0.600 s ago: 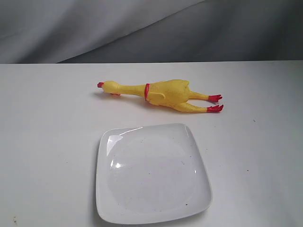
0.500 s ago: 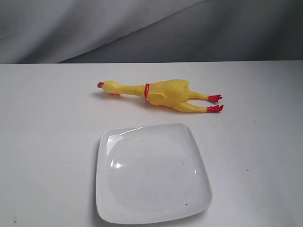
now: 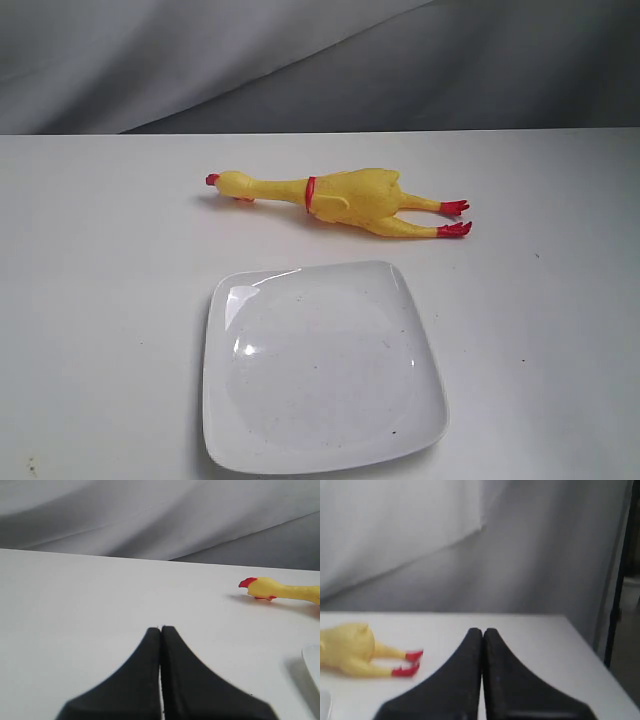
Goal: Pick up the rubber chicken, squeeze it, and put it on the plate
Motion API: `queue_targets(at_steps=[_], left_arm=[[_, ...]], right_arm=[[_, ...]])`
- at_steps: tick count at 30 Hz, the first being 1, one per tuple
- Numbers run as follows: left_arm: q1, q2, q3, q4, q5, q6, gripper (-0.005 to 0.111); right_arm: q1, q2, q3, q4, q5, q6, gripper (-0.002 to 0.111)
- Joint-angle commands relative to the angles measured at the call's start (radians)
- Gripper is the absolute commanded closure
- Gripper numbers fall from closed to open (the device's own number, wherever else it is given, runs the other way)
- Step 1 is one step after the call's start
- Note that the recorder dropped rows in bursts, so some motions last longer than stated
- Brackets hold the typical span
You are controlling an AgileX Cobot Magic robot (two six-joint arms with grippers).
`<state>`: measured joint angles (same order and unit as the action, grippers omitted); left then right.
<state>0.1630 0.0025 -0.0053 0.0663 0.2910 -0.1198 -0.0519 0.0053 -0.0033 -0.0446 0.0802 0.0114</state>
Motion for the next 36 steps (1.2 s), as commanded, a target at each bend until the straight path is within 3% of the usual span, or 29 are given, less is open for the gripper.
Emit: queue_targets(at_steps=[1,5,8,15,21,23,26,29,36], left_arm=[[0.0,-0.003,0.005,-0.005,-0.006,-0.001,0.106],[0.0,-0.003,0.005,-0.005,-0.006,-0.003,0.106],[0.0,-0.003,0.005,-0.005,-0.006,-0.003,0.106],[0.0,-0.003,0.005,-0.005,-0.006,-0.003,0.106],[0.0,-0.003,0.005,-0.005,-0.006,-0.001,0.106],[0.0,-0.003,0.005,-0.005,-0.006,-0.001,0.106],[0.0,-0.003,0.005,-0.005,-0.006,-0.001,0.106],[0.0,-0.003,0.005,-0.005,-0.006,-0.004,0.106],[0.0,-0.003,0.005,-0.005,-0.006,-0.004,0.106]], right_arm=[[-0.007,-0.005,0.003,-0.005,-0.34,-0.004,0.108],[-0.007,-0.005,0.003,-0.005,-0.641,-0.004,0.108],[-0.007,-0.005,0.003,-0.005,-0.768,-0.004,0.108],[-0.007,-0.005,0.003,-0.005,-0.806,0.016,0.108],[-0.007,-0.005,0.003,0.045,-0.881,0.327,0.108],[-0.007,-0.005,-0.004,0.088,-0.876,0.337,0.108],[-0.007,-0.005,-0.072,0.169,-0.766,0.337,0.108],[-0.007,-0.005,-0.205,0.185,-0.492,0.323,0.108],[-0.007,0.161,-0.531,0.007,-0.123,0.303,0.108]])
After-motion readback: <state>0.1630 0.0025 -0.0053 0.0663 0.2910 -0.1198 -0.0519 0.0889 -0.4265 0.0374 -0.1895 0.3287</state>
